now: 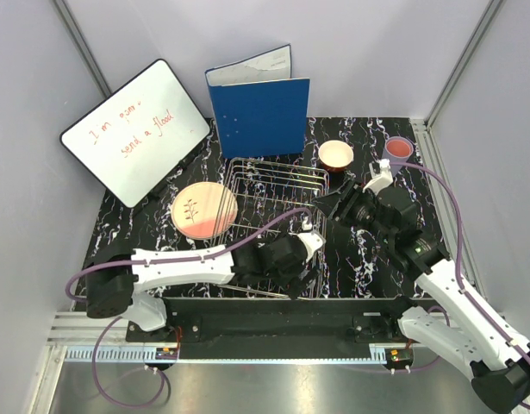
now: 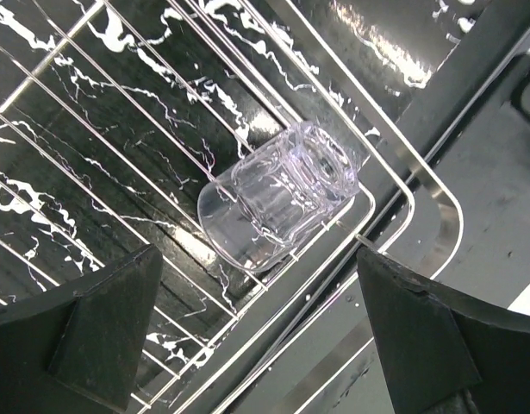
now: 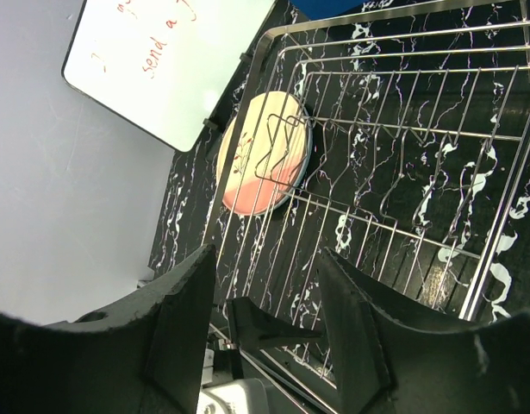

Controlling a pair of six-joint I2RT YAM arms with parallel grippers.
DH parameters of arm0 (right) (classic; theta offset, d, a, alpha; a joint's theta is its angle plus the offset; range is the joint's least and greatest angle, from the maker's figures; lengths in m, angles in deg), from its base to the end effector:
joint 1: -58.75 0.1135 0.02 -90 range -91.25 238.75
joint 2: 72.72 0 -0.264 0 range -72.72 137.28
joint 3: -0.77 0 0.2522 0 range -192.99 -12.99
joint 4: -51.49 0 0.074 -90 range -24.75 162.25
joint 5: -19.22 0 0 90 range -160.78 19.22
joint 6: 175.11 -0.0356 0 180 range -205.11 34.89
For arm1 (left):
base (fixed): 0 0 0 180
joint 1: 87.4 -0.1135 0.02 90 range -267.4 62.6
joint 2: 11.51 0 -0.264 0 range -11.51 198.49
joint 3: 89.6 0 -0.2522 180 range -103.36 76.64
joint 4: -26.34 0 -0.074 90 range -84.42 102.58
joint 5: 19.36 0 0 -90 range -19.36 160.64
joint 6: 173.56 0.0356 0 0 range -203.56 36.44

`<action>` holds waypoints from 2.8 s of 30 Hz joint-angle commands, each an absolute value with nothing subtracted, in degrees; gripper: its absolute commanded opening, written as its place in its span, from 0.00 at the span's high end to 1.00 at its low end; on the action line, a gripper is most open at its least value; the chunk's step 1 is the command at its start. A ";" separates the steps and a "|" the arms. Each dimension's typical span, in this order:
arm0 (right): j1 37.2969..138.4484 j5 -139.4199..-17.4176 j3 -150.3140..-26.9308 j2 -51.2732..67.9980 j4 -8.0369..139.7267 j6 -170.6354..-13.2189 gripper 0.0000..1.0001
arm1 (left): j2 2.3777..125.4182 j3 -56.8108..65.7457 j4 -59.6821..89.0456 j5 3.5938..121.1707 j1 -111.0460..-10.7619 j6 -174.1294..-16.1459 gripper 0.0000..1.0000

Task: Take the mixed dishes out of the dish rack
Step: Pick up the cup from the dish rack, then place the cup at the center of the board.

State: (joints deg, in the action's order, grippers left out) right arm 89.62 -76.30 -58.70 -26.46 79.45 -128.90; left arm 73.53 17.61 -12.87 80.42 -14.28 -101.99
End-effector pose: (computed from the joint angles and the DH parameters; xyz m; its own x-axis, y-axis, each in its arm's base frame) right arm 0.1603 0.0998 0.3340 -0.5664 0.4639 -0.6811 -0.2751 0.6727 0.6869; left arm 0.0963 -0.2964 0.2377 -0.5039 0.5876 -0.6331 0.7937 0.6042 -0.0709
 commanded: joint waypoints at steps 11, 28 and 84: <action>90.12 -75.96 -57.73 -27.63 76.76 -128.35 0.42 | 81.13 9.75 -13.53 76.19 -12.96 -95.87 0.01; 90.12 -76.23 -56.32 -28.68 75.71 -128.27 0.42 | 89.21 10.10 -12.12 73.10 -12.70 -91.12 0.01; 90.12 -92.13 -49.12 -33.70 41.01 -141.88 0.53 | 40.43 38.32 62.40 68.37 -39.15 -131.54 1.00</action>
State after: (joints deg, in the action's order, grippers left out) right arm 89.79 -82.96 -51.18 -36.25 59.95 -134.65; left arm 37.33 38.31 42.23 73.91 -38.98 -125.12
